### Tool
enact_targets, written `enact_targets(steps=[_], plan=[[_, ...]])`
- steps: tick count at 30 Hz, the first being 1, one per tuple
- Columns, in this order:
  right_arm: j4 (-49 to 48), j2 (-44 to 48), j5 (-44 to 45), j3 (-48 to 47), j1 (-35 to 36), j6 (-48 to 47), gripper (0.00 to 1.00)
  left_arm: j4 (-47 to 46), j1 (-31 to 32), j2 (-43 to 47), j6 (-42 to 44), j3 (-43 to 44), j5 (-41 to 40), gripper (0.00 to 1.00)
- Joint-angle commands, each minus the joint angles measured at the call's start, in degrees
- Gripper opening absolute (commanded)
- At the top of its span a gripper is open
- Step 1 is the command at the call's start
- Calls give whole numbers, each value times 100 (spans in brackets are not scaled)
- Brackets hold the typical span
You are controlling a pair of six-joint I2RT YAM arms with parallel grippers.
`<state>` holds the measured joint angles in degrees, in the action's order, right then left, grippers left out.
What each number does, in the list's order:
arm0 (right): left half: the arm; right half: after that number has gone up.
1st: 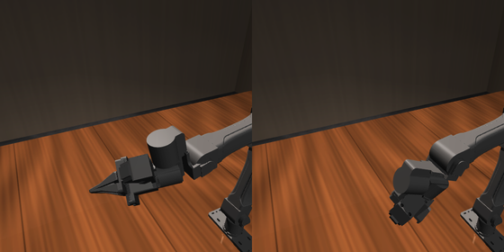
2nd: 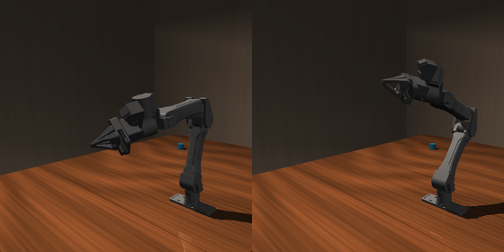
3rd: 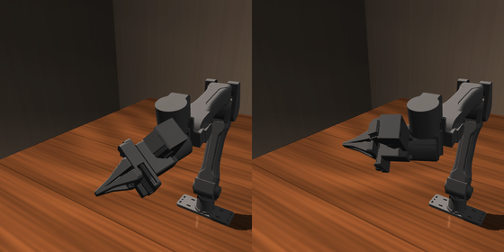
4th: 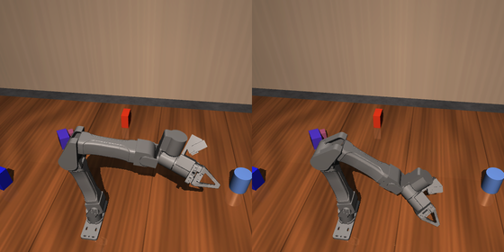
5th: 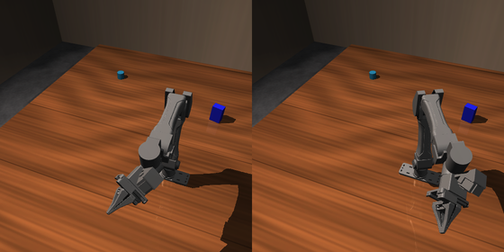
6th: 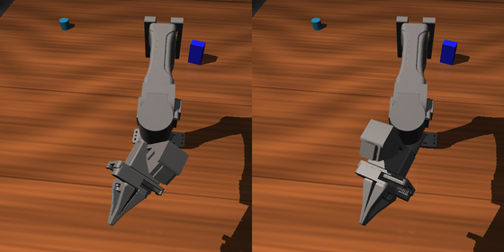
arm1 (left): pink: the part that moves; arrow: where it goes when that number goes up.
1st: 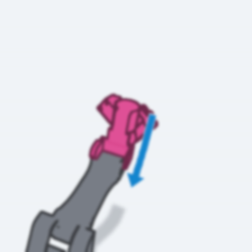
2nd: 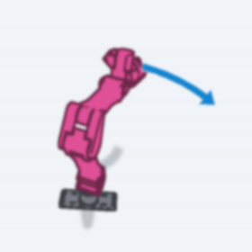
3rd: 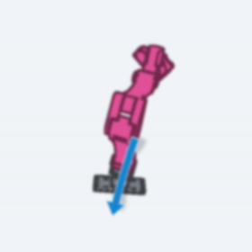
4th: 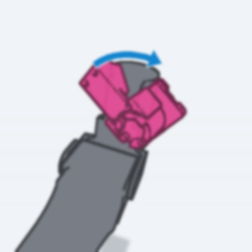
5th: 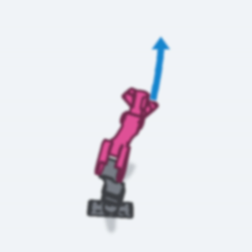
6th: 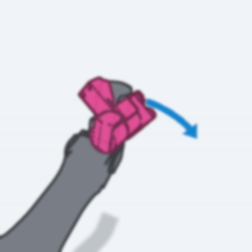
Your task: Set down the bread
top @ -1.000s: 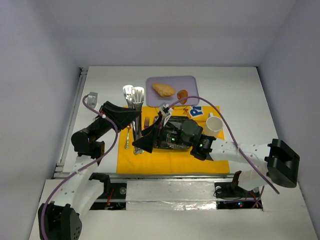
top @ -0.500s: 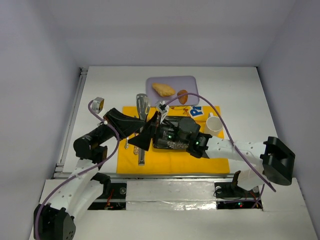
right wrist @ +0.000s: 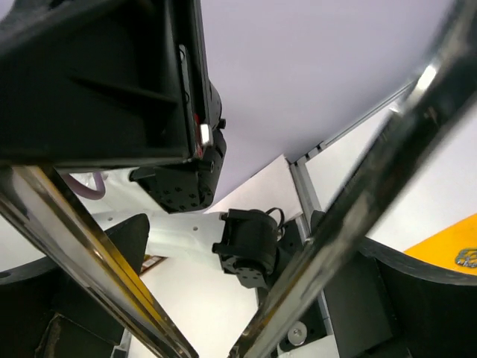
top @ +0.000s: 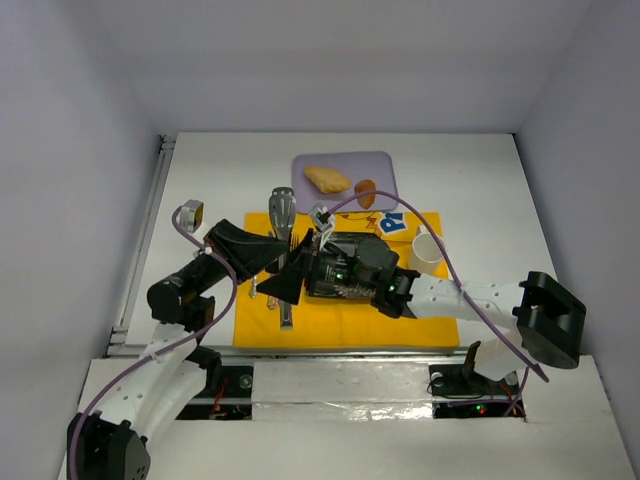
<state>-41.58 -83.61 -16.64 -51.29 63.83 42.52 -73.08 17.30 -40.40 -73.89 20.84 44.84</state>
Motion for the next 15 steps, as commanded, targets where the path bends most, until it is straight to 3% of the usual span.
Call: enact_targets(steps=[1,7,15], plan=[[-429,161,47,101,33,81,94,-1130,28,164,340,-19,-247,0],[-781,108,-287,294,33,248,99,-1657,28,-64,41,25,-239,0],[-623,328,-208,523,33,125,95,-1402,28,-91,261,95,-274,0]])
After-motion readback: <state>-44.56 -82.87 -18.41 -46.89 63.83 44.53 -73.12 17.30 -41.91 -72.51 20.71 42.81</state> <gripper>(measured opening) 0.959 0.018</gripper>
